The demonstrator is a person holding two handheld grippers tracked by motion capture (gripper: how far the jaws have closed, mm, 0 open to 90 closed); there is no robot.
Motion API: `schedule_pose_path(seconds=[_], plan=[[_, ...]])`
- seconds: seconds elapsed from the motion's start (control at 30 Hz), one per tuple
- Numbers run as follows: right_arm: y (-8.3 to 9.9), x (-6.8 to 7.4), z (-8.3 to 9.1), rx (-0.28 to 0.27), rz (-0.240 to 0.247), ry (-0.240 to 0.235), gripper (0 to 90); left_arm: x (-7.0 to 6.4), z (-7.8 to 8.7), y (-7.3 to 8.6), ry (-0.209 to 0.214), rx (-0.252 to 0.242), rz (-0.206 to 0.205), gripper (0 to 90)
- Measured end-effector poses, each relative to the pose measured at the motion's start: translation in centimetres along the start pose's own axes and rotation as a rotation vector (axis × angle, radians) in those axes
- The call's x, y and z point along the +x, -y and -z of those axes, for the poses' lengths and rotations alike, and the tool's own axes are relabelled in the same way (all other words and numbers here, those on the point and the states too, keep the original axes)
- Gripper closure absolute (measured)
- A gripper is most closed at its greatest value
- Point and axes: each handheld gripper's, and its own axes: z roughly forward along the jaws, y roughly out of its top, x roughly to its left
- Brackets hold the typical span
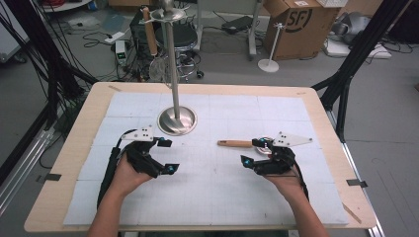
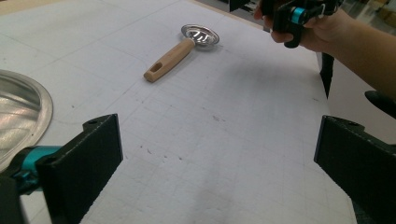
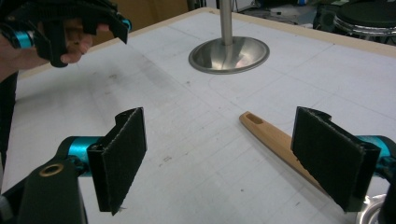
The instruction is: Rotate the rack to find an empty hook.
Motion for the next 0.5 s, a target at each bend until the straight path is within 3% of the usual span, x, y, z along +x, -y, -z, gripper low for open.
schedule_pose_path(seconds=[0.13, 0.5], plan=[[0.5, 0.4, 0.2, -0.018, 0.014, 0.005, 17.4, -0.1, 0.6, 0.3, -0.008, -0.023, 0.001, 1.6], [2.0, 0.0, 1.3, -0.026, -0.023, 0.024, 16.6, -0.2, 1.3, 0.9, -0.036, -0.051, 0.004, 1.6]])
